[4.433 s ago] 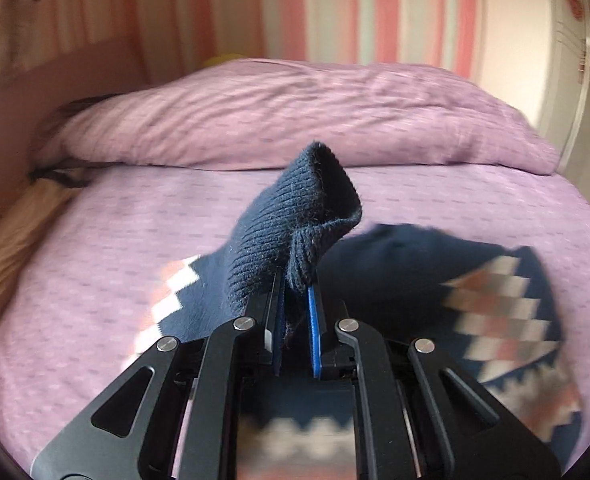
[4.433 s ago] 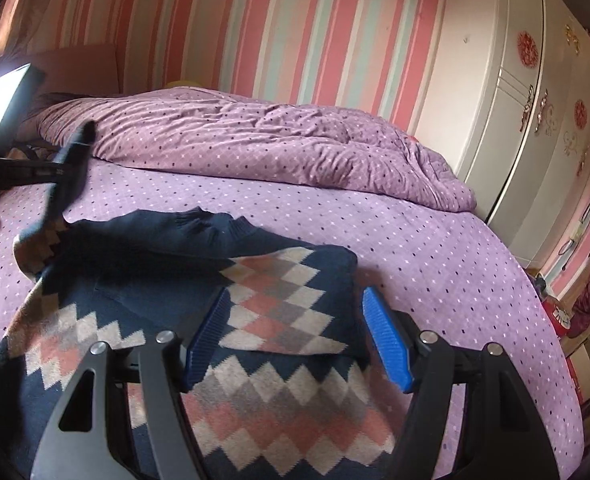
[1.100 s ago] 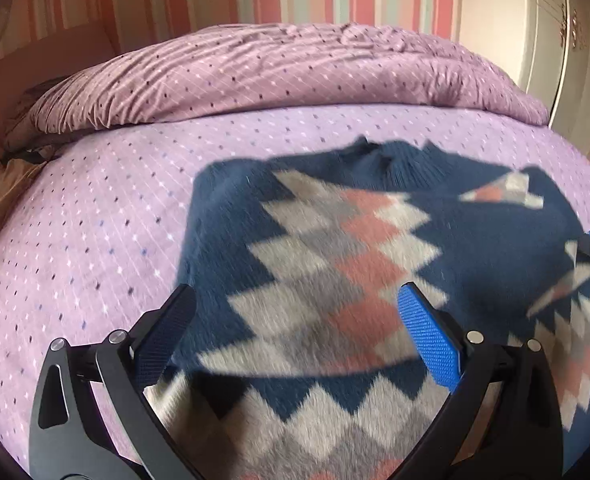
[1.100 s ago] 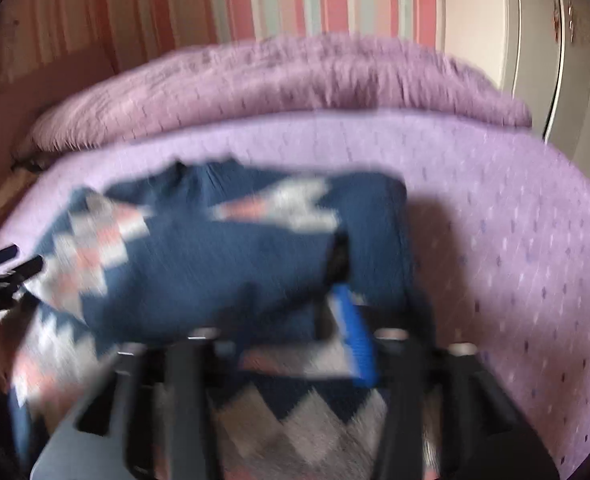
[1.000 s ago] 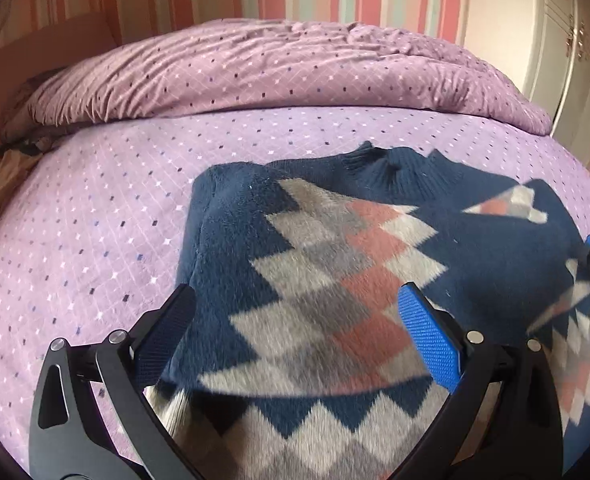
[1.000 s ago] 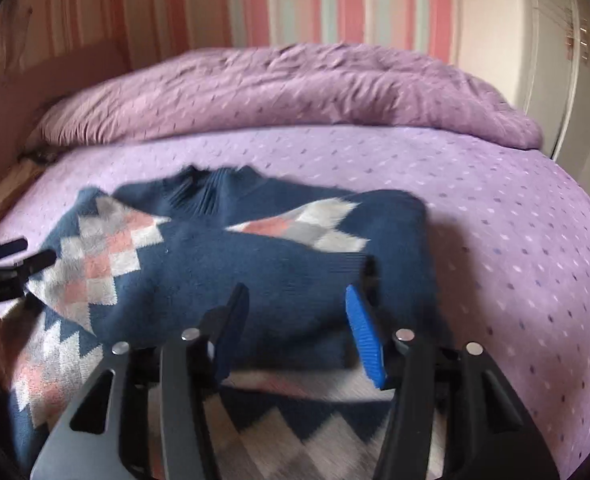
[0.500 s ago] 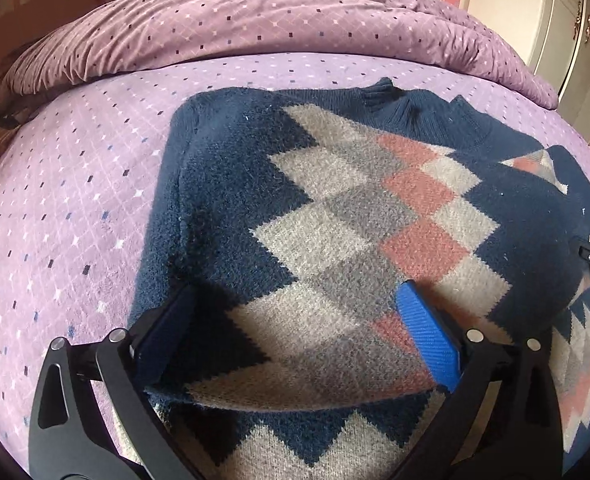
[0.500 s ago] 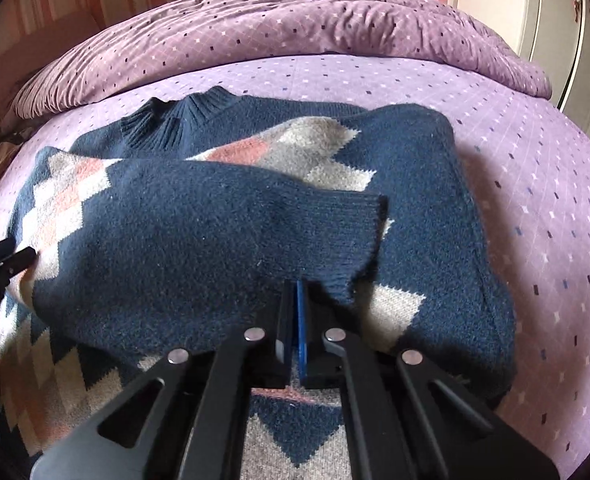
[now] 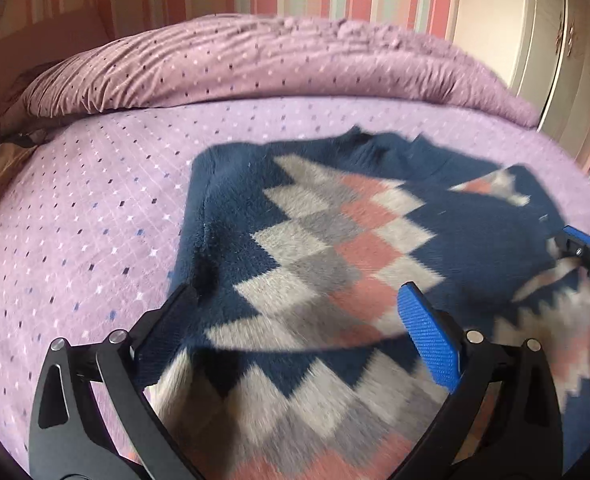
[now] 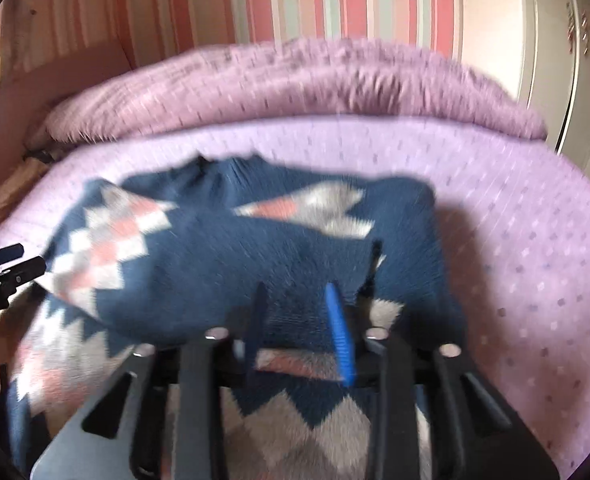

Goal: Fold small clothes

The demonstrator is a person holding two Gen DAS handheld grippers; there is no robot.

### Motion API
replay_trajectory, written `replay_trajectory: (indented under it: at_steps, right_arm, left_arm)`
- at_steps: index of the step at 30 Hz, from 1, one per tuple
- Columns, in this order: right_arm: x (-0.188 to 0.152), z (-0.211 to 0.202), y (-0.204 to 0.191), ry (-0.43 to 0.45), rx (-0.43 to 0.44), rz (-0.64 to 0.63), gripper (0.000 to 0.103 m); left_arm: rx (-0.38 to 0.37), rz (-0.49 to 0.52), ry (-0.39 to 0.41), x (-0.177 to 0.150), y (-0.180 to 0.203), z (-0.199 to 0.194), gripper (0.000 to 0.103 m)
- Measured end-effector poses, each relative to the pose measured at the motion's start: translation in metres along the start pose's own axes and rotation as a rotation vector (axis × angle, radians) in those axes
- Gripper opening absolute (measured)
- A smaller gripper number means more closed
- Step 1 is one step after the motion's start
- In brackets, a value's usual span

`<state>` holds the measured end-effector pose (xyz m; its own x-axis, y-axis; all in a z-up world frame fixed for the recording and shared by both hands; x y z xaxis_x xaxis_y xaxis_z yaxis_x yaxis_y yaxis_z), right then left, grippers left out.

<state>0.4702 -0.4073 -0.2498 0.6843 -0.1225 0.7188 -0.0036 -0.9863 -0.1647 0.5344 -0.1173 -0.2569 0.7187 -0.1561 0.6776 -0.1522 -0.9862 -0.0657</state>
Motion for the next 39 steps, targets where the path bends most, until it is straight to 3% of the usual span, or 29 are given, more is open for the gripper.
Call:
replay_trajectory:
  at_steps: [2,4,14,25,26,27,39]
  right_arm:
    - [0.0,-0.021,-0.006,0.028,-0.006,-0.011,0.05]
    - [-0.003,-0.044,-0.012,0.052,0.0,-0.01,0.055]
    - [-0.031,-0.12,-0.033,0.08,0.009,0.006,0.055]
    - [-0.072,-0.21,-0.043,0.086,-0.042,0.023,0.058]
    - [-0.079,-0.221,-0.044,0.092,-0.047,0.025,0.067]
    - [-0.084,-0.228,-0.046,0.097,-0.051,0.022,0.069]
    - [-0.142,-0.267,-0.051,0.06,-0.061,0.048,0.068]
  left_arm:
    - [0.011,-0.007,0.026,-0.001,-0.002,-0.025,0.1]
    - [0.034,-0.001,0.048,-0.004,-0.005,-0.047,0.1]
    - [0.044,-0.044,0.027,-0.042,-0.019,-0.127,0.1]
    - [0.052,-0.043,0.006,-0.092,-0.028,-0.198,0.1]
    - [0.054,-0.041,0.002,-0.098,-0.029,-0.202,0.1]
    - [0.061,-0.039,-0.005,-0.107,-0.031,-0.208,0.1]
    - [0.084,-0.039,-0.05,-0.172,-0.048,-0.237,0.1]
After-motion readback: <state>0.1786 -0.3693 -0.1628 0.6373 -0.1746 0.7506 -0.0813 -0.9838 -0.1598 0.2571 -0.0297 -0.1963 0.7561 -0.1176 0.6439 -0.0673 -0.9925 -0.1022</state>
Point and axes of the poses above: each gripper's, at about its wrist camera, not at the fingertips, and z roughly the way its jaws point, y to its right, x to its top, the point moved 5 cm from there along z, roughly the way its jaws point, and after that the axes turned 8 degrees about x, right-handed, at the moved point
